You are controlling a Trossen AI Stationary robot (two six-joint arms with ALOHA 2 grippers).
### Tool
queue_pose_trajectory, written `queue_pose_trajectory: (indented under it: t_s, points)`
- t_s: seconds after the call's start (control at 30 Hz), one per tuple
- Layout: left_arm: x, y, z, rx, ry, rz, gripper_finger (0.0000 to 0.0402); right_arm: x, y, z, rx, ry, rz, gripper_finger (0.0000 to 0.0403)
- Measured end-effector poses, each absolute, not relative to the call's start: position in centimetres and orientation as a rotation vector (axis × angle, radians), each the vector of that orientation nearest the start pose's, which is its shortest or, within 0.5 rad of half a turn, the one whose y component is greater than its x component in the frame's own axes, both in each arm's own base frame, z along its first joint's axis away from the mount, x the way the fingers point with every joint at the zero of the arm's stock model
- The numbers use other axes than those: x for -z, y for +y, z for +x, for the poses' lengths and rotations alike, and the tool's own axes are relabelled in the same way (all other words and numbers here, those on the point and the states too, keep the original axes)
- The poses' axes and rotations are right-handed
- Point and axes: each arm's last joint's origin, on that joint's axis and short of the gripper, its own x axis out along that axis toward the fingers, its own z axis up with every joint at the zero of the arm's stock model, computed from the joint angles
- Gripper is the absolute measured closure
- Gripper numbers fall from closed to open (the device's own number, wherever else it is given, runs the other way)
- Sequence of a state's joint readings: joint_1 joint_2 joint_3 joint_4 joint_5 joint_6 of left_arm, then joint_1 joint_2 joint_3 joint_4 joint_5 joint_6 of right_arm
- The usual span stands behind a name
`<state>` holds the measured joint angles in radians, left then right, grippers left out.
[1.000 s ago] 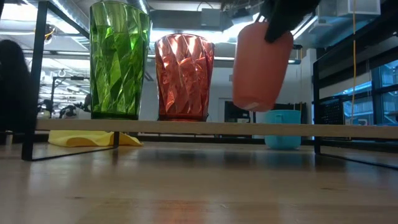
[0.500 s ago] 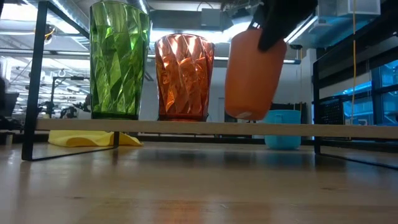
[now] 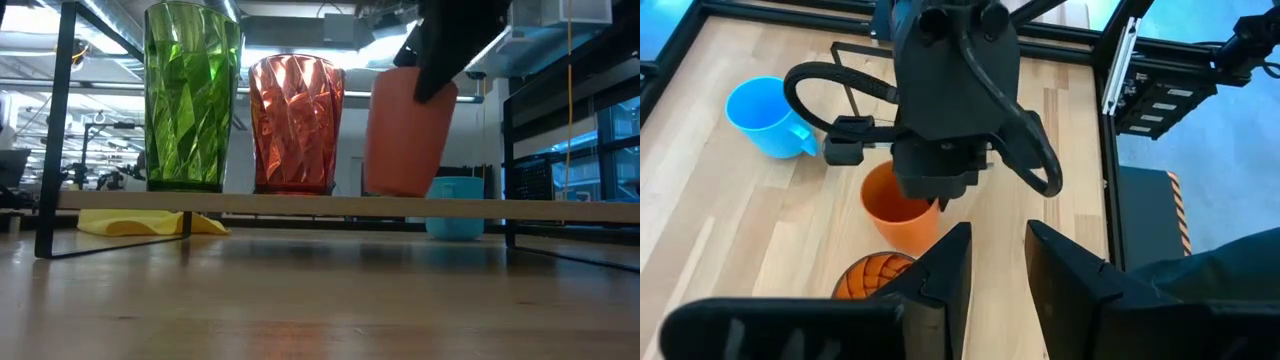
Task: Stack small to large cups/mugs on shelf
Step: Put the orange cup on the shelf
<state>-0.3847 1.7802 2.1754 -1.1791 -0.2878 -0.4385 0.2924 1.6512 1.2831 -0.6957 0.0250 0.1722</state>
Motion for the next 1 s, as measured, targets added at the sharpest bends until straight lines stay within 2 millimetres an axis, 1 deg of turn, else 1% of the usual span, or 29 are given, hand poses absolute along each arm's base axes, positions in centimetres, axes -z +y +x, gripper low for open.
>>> queue_pose_trajectory:
  t_s: [0.2, 0.53, 0.7, 1.0]
  points:
    - [-44.39, -12.20, 32.33, -0.071, 0.742, -0.159, 0.0310, -25.05, 9.85, 32.73, -0.181, 1.043, 0.008, 0.0381]
    - [-44.39, -12.20, 32.32, -0.073, 0.743, -0.162, 0.0310, -25.04, 9.84, 32.72, -0.175, 1.045, 0.013, 0.0337]
    - [-44.39, -12.20, 32.32, -0.072, 0.743, -0.162, 0.0310, -25.05, 9.81, 32.73, -0.159, 1.043, 0.014, 0.0324]
    - [-44.27, -12.16, 32.21, -0.076, 0.760, -0.156, 0.0310, -25.38, 10.10, 33.18, -0.146, 0.983, 0.057, 0.0320]
